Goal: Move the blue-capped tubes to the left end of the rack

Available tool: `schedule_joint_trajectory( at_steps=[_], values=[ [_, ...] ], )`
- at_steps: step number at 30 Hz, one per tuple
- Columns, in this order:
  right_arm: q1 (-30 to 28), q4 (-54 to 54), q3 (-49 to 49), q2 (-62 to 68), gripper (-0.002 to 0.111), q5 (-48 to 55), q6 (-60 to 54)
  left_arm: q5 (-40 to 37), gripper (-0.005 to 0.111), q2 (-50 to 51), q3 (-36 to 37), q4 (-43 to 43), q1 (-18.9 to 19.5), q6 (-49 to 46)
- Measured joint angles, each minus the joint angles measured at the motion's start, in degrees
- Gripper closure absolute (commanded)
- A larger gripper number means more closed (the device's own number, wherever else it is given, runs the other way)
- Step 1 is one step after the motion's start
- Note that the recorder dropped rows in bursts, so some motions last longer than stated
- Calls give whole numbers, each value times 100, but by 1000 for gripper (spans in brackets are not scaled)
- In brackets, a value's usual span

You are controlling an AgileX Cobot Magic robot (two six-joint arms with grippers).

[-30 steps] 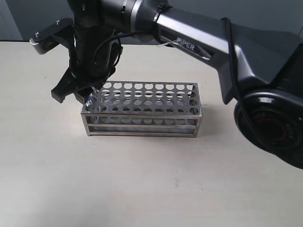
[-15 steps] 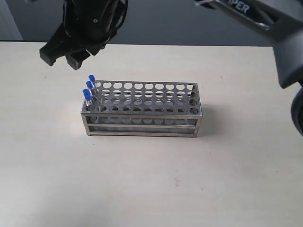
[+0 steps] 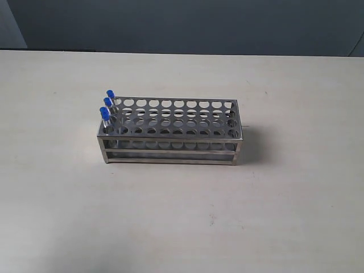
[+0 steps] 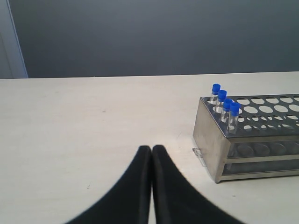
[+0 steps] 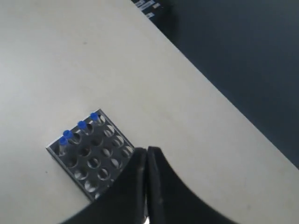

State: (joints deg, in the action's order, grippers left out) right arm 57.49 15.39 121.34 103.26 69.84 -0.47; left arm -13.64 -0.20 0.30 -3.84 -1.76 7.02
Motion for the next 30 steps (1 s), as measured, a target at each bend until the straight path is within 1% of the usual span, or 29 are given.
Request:
schedule_joint_trajectory(
  at_steps=[2,9,13,18,21,25,28,30],
  values=[
    [0,195,-397,-400,106,0,159,0,106,0,0,0,0,0],
    [0,640,-2246,-1789,106,1,821,0,106,0,0,0,0,0],
    [0,580,-3189,-2343,106,26,1160,0,106,0,0,0,0,0],
    [0,78,-4108,-2756,106,64,1765,0,106,0,0,0,0,0],
    [0,-156,-4347,-2811,106,86,1874,0,106,0,0,0,0,0],
    [0,-177,-4392,-2811,106,74,1887,0,106,0,0,0,0,0],
    [0,91,-4392,-2816,106,53,1898,0,106,0,0,0,0,0],
    [0,285,-4400,-2816,106,-153,1898,0,106,0,0,0,0,0]
  ],
)
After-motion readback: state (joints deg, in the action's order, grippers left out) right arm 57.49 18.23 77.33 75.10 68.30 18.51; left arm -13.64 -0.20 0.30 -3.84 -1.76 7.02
